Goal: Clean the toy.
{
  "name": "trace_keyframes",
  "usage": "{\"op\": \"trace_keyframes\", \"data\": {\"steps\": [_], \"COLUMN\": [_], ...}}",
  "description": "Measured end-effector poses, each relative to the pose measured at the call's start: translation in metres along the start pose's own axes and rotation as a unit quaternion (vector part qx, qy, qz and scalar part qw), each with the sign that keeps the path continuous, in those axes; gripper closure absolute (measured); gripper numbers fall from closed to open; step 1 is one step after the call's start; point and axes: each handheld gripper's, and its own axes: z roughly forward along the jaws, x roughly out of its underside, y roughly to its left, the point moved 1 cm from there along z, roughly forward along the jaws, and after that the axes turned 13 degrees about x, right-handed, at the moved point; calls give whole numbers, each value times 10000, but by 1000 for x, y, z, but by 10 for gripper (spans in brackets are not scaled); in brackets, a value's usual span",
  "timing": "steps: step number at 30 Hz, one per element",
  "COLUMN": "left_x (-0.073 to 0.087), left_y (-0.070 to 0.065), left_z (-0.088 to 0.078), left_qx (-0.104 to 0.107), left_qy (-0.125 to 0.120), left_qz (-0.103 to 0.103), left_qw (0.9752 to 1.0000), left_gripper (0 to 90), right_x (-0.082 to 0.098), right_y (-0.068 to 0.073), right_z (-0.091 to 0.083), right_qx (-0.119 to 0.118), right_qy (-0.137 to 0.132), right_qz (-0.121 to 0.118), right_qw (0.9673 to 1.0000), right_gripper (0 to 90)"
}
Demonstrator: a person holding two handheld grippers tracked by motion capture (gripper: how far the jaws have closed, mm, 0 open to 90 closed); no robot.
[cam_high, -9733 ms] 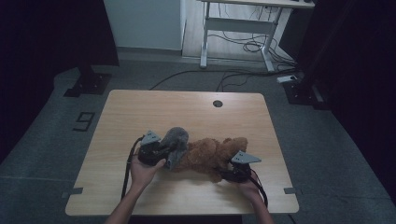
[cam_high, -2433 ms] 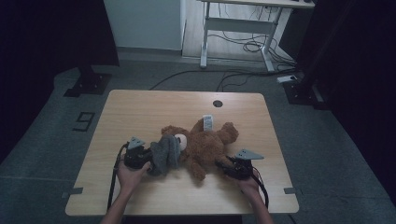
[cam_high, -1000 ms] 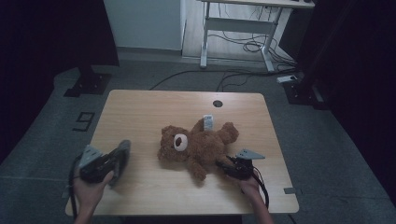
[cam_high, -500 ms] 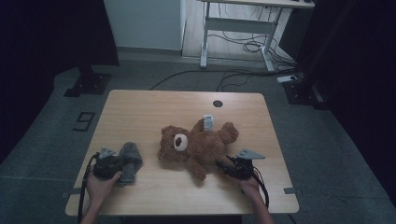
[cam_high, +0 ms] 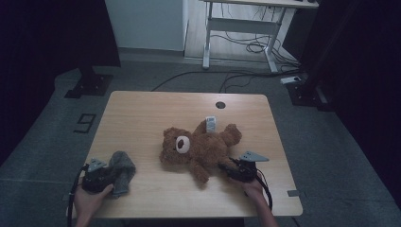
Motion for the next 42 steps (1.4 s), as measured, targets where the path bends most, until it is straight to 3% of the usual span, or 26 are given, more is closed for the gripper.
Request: {"op": "trace_keyframes", "data": {"steps": [4,7,11,19,23,29,35,42], "left_x": [-17,-30,-41,-60,-64,-58,-45,-23], "left_y": [-19,-33,-52,-85,-94,-110,-120,-123], "left_z": [-5,-15,-27,-26,-24,-10,12,26], "left_qx": [26,41,143,323,448,799,958,981], "left_qy": [-380,-701,-970,-1052,-1124,-980,-676,-438], "left_qz": [230,409,615,1015,1021,1097,1179,1120], "left_qw": [9990,9967,9933,9887,9874,9859,9861,9879], "left_gripper": [410,340,317,316,317,321,321,323], "right_x": [-1,-1,-3,-5,-5,-5,-3,3], "right_y": [0,0,0,3,1,0,4,7], "right_z": [-2,-4,-6,-13,-16,-18,-26,-42], "right_qx": [46,95,160,250,271,264,240,273], "right_qy": [-62,-113,-178,-301,-327,-350,-405,-452], "right_qz": [-99,-76,-28,15,46,93,75,55], "right_qw": [9999,9999,9997,9992,9991,9990,9989,9986], "right_gripper": [440,397,367,332,332,332,332,332]}}
